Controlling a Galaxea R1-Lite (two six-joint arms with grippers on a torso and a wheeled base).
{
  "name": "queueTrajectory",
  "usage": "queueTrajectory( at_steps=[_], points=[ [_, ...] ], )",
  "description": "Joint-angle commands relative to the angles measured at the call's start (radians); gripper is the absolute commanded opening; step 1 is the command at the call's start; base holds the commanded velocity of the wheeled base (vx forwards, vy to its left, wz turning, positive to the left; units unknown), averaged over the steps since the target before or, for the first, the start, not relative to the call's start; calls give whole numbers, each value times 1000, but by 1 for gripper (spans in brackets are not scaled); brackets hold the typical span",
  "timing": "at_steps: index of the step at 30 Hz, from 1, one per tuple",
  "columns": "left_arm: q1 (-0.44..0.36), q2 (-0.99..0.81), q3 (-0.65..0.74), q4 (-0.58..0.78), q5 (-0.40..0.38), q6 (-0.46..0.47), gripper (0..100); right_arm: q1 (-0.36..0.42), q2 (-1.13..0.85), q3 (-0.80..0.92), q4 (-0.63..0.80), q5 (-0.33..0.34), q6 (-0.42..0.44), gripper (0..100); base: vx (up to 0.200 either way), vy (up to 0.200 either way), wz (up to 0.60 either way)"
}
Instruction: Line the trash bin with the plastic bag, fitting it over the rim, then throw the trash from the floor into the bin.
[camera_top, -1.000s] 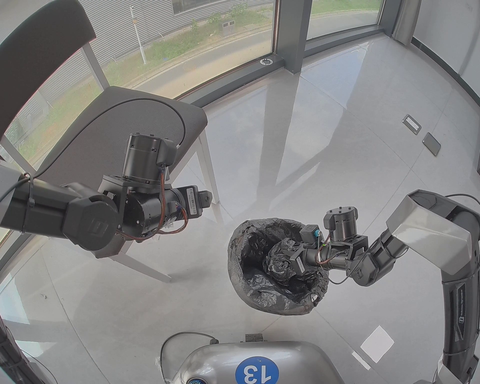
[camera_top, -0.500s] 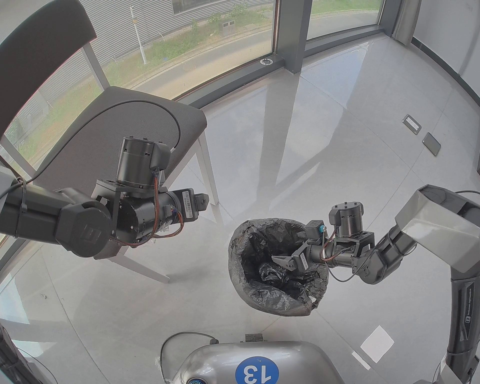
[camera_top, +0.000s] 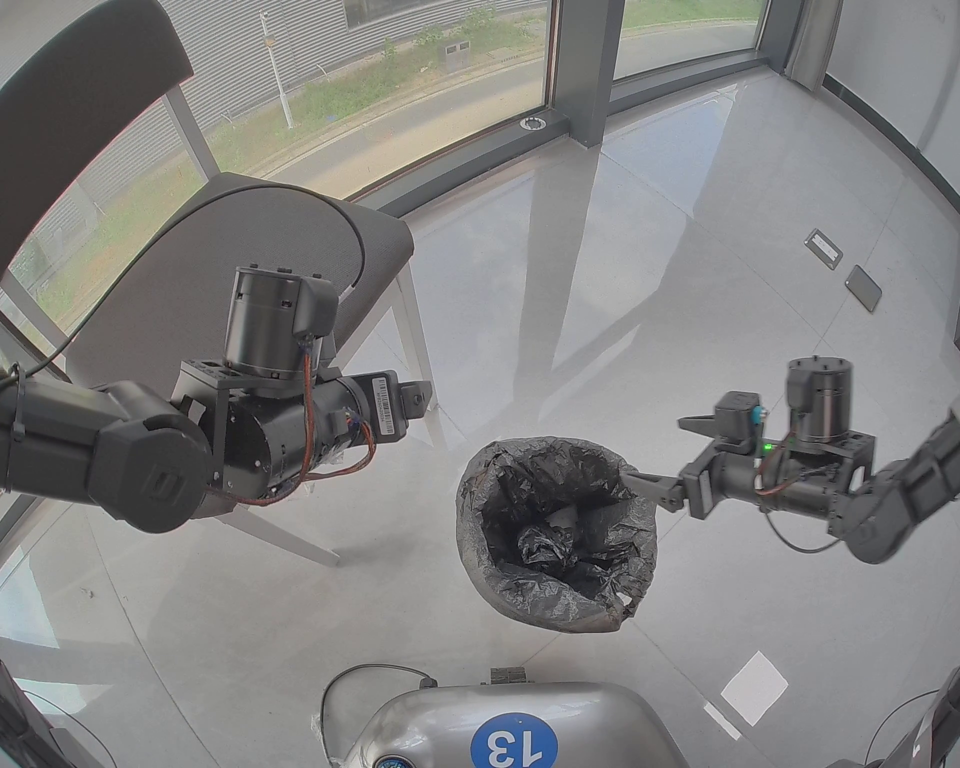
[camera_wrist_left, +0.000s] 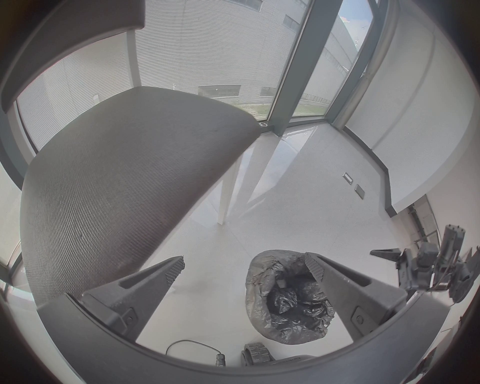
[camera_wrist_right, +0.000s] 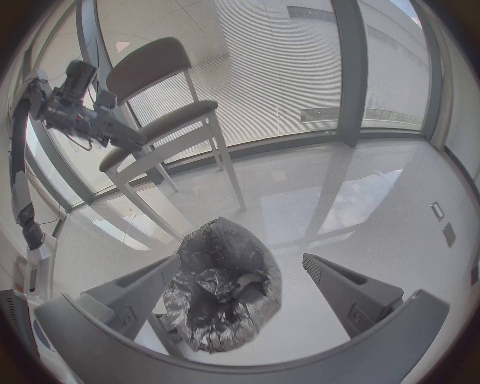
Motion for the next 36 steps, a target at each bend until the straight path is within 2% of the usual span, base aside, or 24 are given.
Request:
queueTrajectory(
  at_steps=[1, 6, 8, 11, 12, 14, 18, 21, 26, 29, 31, 33, 35, 36],
  points=[
    [-79, -65, 31, -33, -4, 12, 100, -156, -404, 293, 2, -4, -16, 100, 0, 0, 0],
    [-95, -175, 94, -36, -4, 42, 100, -286, -669, 477, 8, -2, -33, 100, 0, 0, 0],
    [-73, -227, 106, -36, 1, 88, 100, -337, -780, 523, 45, -4, -33, 100, 0, 0, 0],
    [10, -342, 109, -33, 1, 160, 100, -411, -965, 551, 153, -2, -33, 100, 0, 0, 0],
    [10, -342, 109, -33, 1, 160, 100, -411, -965, 551, 153, -2, -33, 100, 0, 0, 0],
    [83, -467, 112, -9, -1, 203, 100, -461, -1145, 534, 309, -2, -14, 100, 0, 0, 0],
    [143, -637, 129, 105, 5, 211, 100, -486, -1367, 500, 501, -2, 40, 100, 0, 0, 0],
    [154, -773, 132, 241, 50, 211, 100, -487, -1548, 492, 637, -2, 93, 100, 0, 0, 0],
    [148, -1016, 141, 470, 195, 225, 100, -470, -1823, 483, 863, -2, 164, 100, 0, 0, 0],
    [162, -1180, 144, 622, 209, 283, 100, -437, -1886, 477, 943, 3, 205, 100, 0, 0, 0],
    [191, -1272, 144, 717, 209, 314, 100, -418, -1884, 469, 943, 6, 253, 100, 0, 0, 0],
    [249, -1349, 137, 800, 209, 343, 100, -363, -1884, 468, 946, 3, 277, 100, 0, 0, 0],
    [347, -1419, 124, 872, 208, 374, 100, -248, -1890, 471, 955, 0, 287, 100, 0, 0, 0],
    [347, -1419, 124, 872, 208, 374, 100, -248, -1890, 471, 955, 0, 287, 100, 0, 0, 0]
  ],
)
